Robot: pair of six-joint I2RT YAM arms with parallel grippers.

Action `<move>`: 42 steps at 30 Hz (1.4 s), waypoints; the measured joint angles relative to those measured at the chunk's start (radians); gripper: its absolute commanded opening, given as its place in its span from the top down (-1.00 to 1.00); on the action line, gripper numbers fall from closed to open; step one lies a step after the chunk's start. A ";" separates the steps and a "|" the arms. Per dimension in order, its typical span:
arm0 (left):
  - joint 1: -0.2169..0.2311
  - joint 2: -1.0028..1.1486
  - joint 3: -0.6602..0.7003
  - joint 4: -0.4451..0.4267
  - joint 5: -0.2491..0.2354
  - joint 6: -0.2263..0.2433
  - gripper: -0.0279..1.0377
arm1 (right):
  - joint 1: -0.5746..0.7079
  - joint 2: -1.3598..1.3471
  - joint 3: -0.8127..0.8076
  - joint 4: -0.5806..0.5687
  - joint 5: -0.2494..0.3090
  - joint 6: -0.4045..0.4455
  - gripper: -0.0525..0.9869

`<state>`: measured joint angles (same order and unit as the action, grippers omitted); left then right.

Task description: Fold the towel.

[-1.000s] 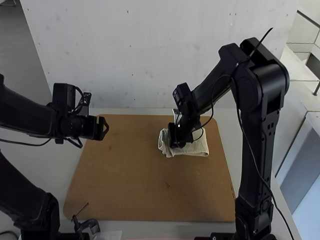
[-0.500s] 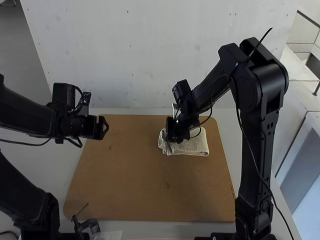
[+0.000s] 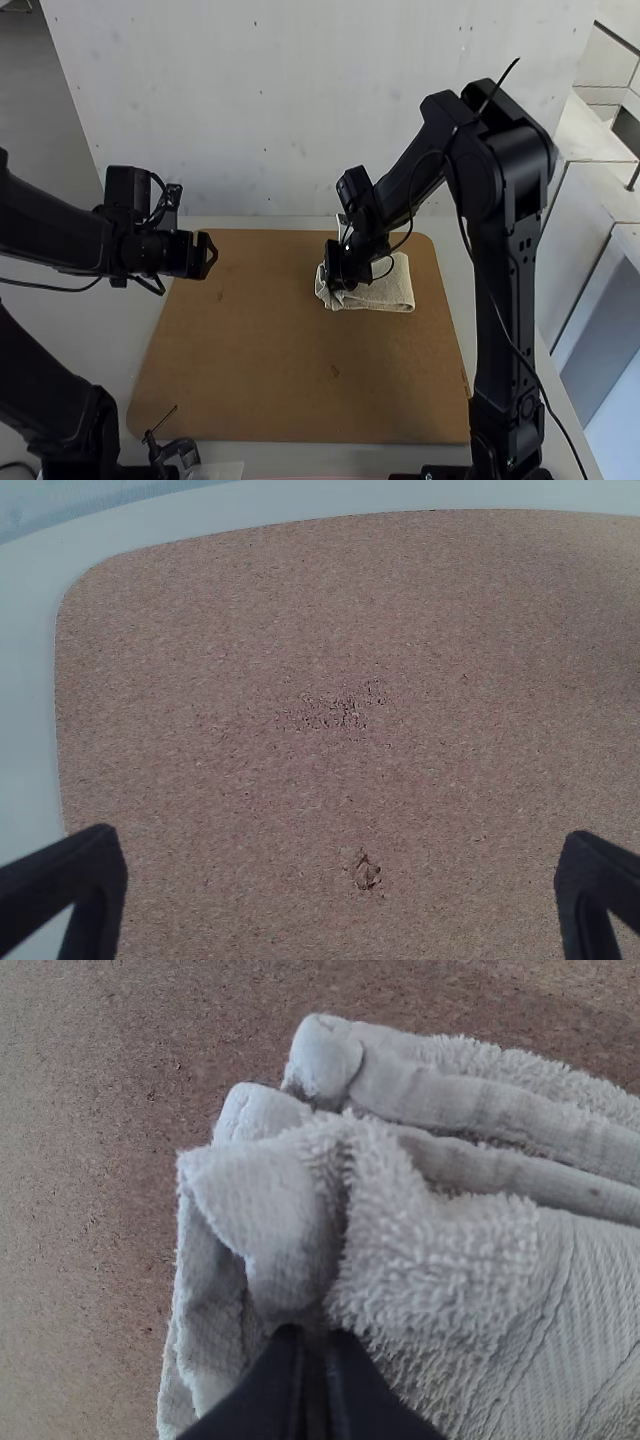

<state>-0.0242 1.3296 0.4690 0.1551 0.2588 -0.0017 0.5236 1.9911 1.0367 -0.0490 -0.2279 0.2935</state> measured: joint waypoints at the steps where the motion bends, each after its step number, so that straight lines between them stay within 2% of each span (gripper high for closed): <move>1: 0.000 0.000 0.000 0.000 0.000 0.000 -0.85 | 0.000 0.000 0.001 0.001 0.000 0.002 0.79; 2: 0.000 0.000 0.000 0.000 0.000 0.000 -0.85 | 0.000 0.000 0.002 0.003 0.000 0.003 0.67; 4: 0.000 0.000 0.000 0.000 0.000 0.000 -0.85 | 0.000 0.000 0.002 0.011 -0.001 0.006 0.31; 5: 0.000 0.000 0.000 0.001 0.000 0.000 -0.85 | 0.000 0.000 0.002 0.019 -0.004 0.010 -0.02; 7: 0.000 0.000 0.000 0.001 0.000 0.000 -0.85 | -0.003 -0.004 0.003 0.026 -0.011 0.023 -0.20; 8: 0.000 0.000 0.000 0.003 0.000 0.000 -0.85 | -0.005 -0.015 0.003 0.026 -0.011 0.026 -0.45; 10: 0.000 -0.002 -0.003 0.017 0.000 0.000 -0.85 | -0.019 -0.051 0.020 0.022 -0.008 0.032 -0.75; 11: 0.000 -0.005 -0.006 0.023 0.000 0.000 -0.85 | -0.025 -0.061 0.039 0.016 -0.002 0.034 -0.96; 13: 0.000 -0.044 -0.021 0.040 0.000 0.000 -0.85 | -0.073 -0.128 0.121 -0.021 0.017 0.035 -0.96; 18: 0.000 -0.119 -0.021 0.042 -0.001 -0.003 -0.84 | -0.192 -0.246 0.196 -0.038 0.045 0.028 -0.96; 20: 0.000 -0.159 -0.021 0.043 -0.002 -0.011 -0.84 | -0.246 -0.320 0.220 -0.047 0.073 0.015 -0.96; 22: 0.000 -0.212 -0.021 0.043 -0.005 -0.021 -0.84 | -0.287 -0.415 0.230 -0.054 0.130 -0.024 -0.96; 25: 0.000 -0.269 -0.036 0.044 -0.019 -0.023 -0.84 | -0.314 -0.515 0.218 -0.053 0.164 -0.066 -0.96; 31: -0.027 -0.351 -0.082 0.039 -0.084 -0.030 -0.84 | -0.403 -0.750 0.017 0.071 0.227 -0.183 -0.96; 40: -0.031 -0.613 -0.121 0.045 -0.118 -0.030 -0.84 | -0.544 -1.053 -0.186 0.165 0.245 -0.221 -0.96; 42: -0.031 -0.674 -0.148 0.044 -0.121 -0.030 -0.84 | -0.570 -1.142 -0.253 0.218 0.249 -0.224 -0.96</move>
<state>-0.0547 0.6556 0.3214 0.1993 0.1379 -0.0319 -0.0467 0.8490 0.7841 0.1692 0.0212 0.0692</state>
